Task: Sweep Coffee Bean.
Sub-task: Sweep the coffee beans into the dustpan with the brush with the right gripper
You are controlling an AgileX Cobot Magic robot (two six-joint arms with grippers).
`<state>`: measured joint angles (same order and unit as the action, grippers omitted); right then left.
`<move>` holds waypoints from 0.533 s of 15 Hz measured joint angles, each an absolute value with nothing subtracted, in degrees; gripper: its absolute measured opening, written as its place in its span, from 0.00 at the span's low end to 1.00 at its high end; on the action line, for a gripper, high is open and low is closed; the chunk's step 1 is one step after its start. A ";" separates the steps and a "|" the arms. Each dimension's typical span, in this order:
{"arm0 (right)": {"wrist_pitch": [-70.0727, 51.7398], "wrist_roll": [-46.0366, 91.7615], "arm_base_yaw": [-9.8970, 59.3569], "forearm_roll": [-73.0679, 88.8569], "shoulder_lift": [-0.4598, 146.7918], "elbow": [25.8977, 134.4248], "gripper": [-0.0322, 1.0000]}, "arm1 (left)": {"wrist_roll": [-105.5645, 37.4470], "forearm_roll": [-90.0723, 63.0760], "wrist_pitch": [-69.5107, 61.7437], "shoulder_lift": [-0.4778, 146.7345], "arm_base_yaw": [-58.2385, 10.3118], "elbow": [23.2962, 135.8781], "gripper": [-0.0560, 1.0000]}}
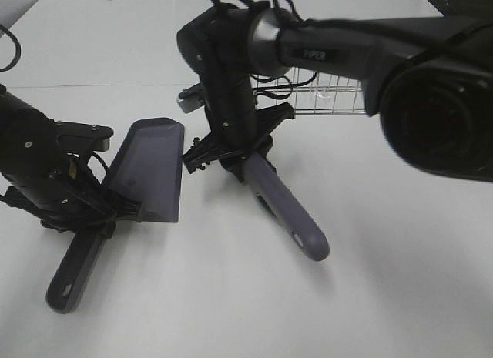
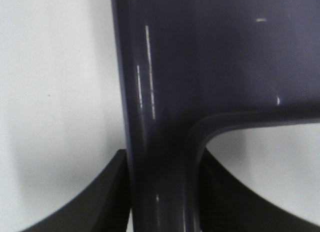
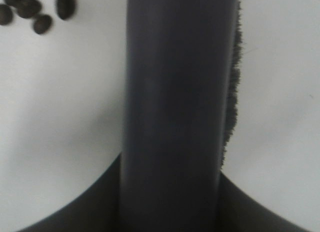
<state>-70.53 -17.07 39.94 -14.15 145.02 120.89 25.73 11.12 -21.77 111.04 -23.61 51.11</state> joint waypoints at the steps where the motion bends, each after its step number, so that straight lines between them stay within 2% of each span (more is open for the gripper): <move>1: -70.76 -16.79 41.02 -13.92 146.85 123.64 0.31 | 25.73 11.12 -21.77 111.04 -23.61 51.11 0.39; 8: -70.82 -12.03 43.32 -3.72 150.40 133.21 0.31 | 25.90 10.94 -21.66 111.04 -23.61 51.11 0.39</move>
<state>-70.82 -12.03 43.32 -3.72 150.40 133.21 25.90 10.94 -21.66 111.04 -23.61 51.11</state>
